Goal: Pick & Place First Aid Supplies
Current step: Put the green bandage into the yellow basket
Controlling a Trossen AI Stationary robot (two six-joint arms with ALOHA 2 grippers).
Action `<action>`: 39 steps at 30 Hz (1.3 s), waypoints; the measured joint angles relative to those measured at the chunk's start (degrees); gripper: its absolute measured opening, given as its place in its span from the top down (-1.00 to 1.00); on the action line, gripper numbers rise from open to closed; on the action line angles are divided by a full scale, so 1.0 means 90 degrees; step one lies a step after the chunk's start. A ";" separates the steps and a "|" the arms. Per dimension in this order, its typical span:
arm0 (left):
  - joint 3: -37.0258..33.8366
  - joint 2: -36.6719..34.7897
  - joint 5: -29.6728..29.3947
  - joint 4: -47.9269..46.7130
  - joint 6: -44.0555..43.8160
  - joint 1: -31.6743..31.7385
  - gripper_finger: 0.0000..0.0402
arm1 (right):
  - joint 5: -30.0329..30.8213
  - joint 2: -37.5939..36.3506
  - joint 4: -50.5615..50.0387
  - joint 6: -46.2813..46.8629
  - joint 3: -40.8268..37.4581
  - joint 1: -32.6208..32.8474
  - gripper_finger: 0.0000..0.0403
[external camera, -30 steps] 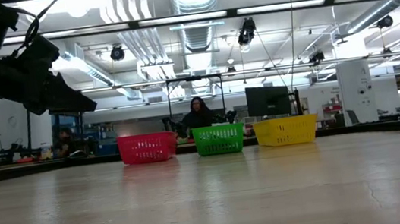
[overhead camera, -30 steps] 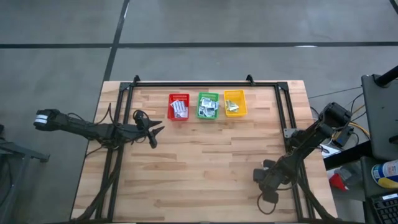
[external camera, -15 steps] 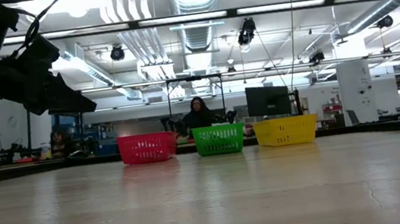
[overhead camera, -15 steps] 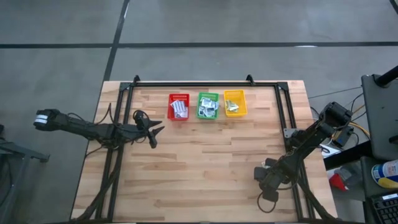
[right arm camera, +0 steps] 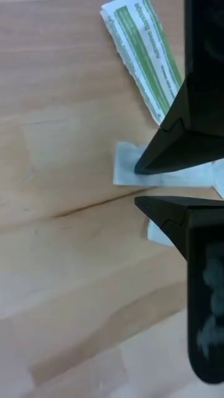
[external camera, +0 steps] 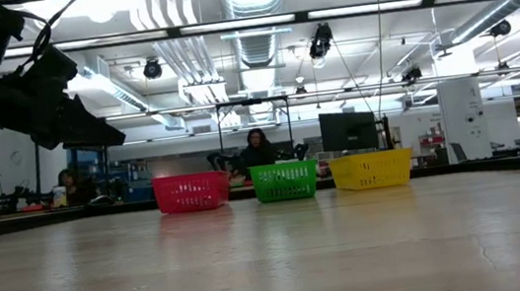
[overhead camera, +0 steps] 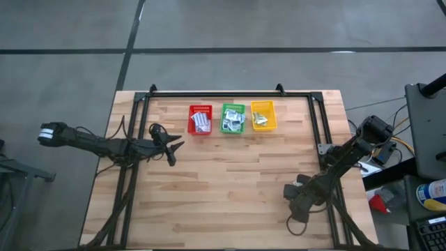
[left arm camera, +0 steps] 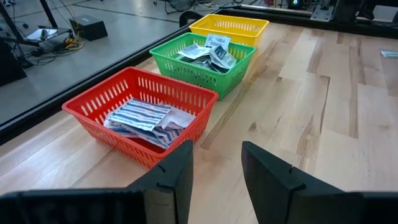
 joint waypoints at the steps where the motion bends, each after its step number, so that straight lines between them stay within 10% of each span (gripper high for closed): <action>1: 0.0000 -0.0001 0.0000 0.0000 0.0000 0.0000 0.34 | -0.0008 0.0037 0.0003 0.0001 -0.0001 -0.0011 0.66; 39: 0.0000 0.0000 0.0000 -0.0002 -0.0015 0.0000 0.34 | 0.0367 -0.0153 0.0130 -0.2505 0.0084 -0.2084 0.66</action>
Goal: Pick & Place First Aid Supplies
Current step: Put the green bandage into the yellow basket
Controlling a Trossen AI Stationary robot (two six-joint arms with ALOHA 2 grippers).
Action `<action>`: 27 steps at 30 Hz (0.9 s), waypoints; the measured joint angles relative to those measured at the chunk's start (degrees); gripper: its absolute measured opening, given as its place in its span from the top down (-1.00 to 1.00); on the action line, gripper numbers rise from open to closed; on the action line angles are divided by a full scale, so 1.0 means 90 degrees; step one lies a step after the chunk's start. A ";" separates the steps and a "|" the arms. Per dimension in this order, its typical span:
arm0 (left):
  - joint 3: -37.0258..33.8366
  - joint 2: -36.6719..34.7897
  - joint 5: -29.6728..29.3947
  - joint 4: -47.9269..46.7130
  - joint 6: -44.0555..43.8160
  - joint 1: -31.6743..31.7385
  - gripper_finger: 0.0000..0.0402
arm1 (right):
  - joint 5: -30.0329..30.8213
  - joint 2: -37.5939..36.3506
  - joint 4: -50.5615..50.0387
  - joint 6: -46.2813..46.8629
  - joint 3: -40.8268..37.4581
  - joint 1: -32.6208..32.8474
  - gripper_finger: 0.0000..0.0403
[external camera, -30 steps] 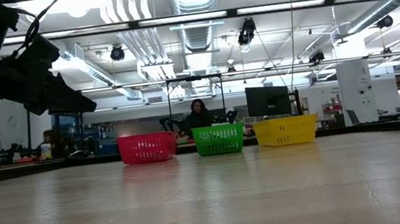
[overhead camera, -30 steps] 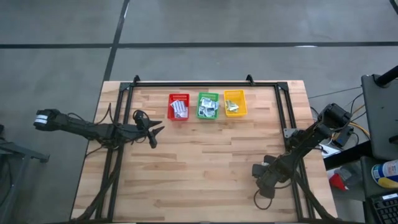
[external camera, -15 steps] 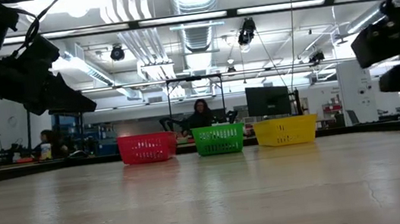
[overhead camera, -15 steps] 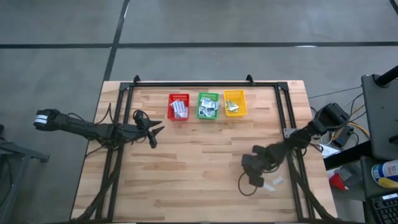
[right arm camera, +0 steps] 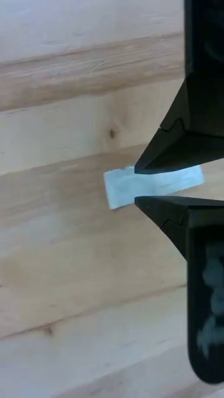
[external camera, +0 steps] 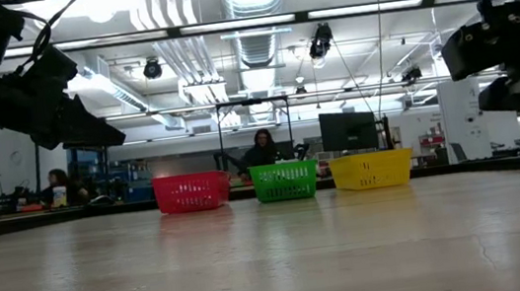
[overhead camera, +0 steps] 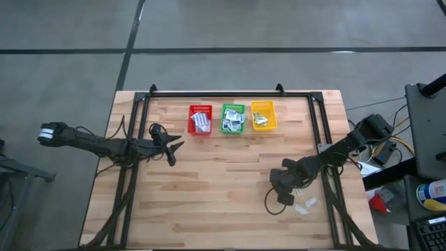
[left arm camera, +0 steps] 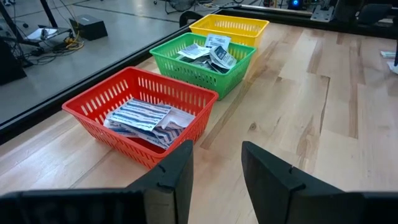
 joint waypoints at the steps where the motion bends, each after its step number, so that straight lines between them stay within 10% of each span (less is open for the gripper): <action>1: 0.0000 -0.0001 0.0000 0.0000 0.0001 0.0000 0.34 | 0.0000 -0.0013 -0.0032 -0.0001 0.0000 -0.0002 0.66; 15: -0.0001 0.0000 0.0000 0.0000 0.0000 -0.0002 0.34 | -0.0005 -0.0043 -0.0089 -0.0359 -0.0001 0.0000 0.65; 27: 0.0000 0.0000 0.0000 0.0002 0.0000 -0.0002 0.34 | -0.0005 -0.0046 -0.0035 -0.0387 -0.0136 -0.0101 0.26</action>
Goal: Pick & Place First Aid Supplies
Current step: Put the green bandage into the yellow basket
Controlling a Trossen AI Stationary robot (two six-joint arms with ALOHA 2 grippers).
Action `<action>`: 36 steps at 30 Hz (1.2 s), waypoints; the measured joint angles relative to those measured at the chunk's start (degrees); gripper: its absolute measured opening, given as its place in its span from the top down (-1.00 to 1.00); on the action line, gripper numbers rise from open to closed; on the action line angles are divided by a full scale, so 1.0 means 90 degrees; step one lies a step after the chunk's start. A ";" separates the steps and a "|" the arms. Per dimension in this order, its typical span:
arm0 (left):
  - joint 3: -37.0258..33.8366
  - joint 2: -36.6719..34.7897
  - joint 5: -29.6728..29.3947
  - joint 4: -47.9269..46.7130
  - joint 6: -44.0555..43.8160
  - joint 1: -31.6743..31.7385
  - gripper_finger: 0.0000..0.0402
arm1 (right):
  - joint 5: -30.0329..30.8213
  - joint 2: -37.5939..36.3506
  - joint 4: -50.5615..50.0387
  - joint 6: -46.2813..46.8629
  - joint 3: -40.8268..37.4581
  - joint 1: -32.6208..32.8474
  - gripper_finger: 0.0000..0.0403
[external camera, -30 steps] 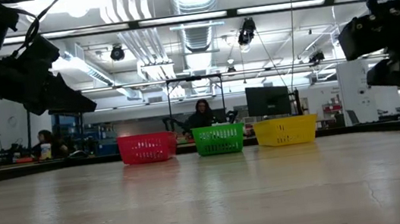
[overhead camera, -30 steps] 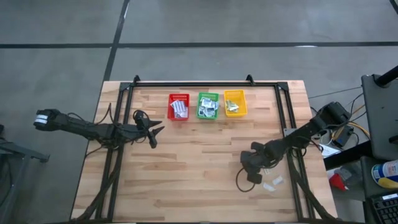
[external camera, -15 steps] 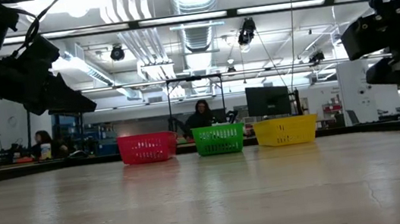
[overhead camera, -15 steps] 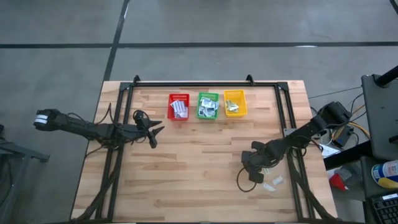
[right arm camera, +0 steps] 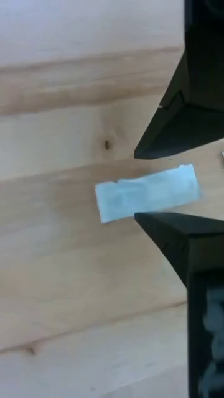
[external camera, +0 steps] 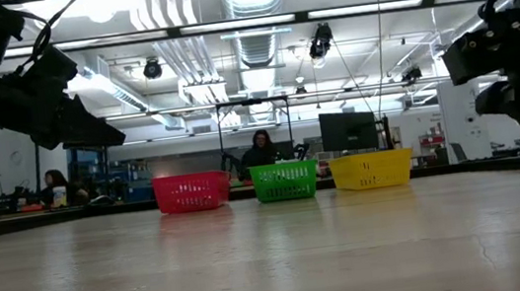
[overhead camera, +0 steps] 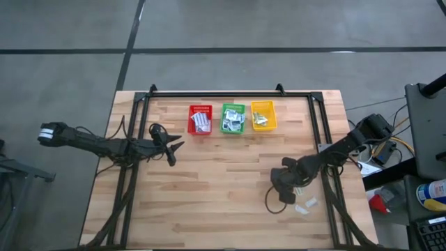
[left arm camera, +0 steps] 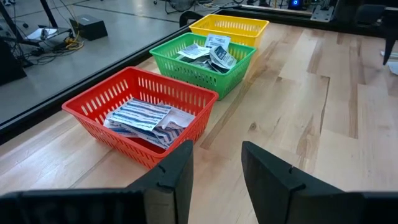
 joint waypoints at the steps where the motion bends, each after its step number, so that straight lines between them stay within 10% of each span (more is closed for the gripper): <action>1: 0.0000 0.0000 0.0000 0.0000 -0.0002 0.0001 0.34 | 0.0025 0.0000 0.0016 0.0001 -0.0007 -0.0018 0.24; 17: 0.0000 0.0000 0.0000 0.0010 -0.0012 0.0000 0.34 | 0.0209 0.0535 0.0178 0.0048 -0.0031 -0.0175 0.28; 36: -0.0002 0.0000 -0.0002 -0.0007 -0.0007 0.0002 0.34 | 0.0178 0.0606 -0.0178 -0.0073 -0.0024 -0.0292 0.94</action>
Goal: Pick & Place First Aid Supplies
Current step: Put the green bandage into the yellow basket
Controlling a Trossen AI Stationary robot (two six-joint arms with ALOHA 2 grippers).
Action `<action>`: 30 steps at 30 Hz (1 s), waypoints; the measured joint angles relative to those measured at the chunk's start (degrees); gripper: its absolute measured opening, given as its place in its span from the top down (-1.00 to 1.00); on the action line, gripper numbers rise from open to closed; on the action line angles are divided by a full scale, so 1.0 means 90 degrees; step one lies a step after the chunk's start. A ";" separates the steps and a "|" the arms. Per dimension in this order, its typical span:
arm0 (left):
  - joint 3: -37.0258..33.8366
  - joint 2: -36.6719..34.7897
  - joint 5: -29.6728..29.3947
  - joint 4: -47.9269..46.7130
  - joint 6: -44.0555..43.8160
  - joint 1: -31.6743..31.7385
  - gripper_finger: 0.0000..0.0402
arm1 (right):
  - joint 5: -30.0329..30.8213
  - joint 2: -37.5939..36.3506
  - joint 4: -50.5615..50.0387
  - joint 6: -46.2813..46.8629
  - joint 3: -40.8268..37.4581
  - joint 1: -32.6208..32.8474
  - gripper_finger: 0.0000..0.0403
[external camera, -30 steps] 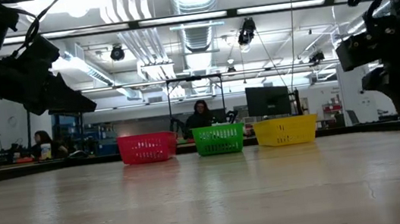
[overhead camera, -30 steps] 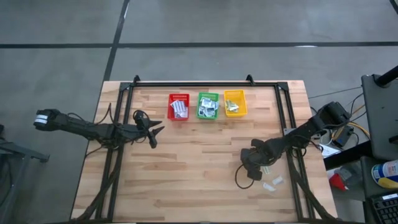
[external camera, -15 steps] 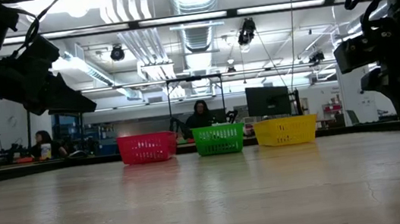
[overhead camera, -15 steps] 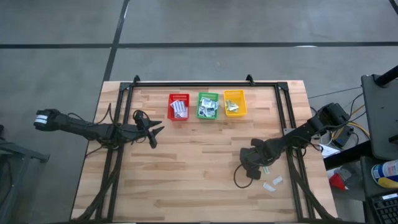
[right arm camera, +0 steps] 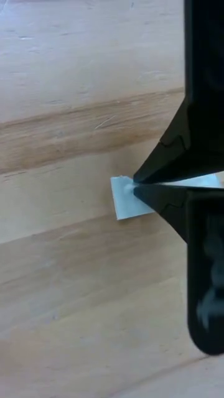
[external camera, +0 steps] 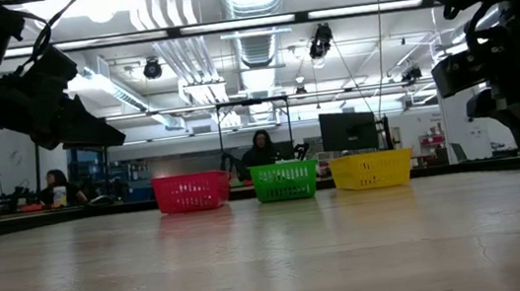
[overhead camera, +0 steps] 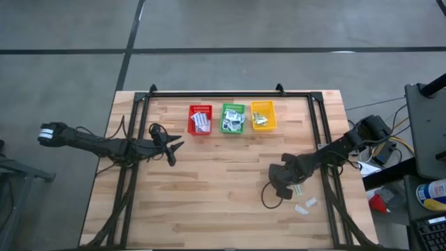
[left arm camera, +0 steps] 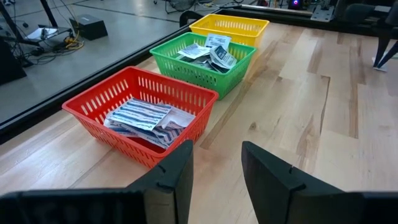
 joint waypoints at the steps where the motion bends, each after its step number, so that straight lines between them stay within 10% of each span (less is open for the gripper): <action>1: 0.0002 0.0000 0.0000 0.0000 0.0000 -0.0002 0.34 | -0.0009 0.0001 -0.0007 0.0002 0.0000 -0.0022 0.95; 30: 0.0002 -0.0002 0.0000 -0.0006 0.0005 0.0000 0.34 | -0.0273 -0.2179 0.0438 -0.0064 -0.0056 -0.1467 0.96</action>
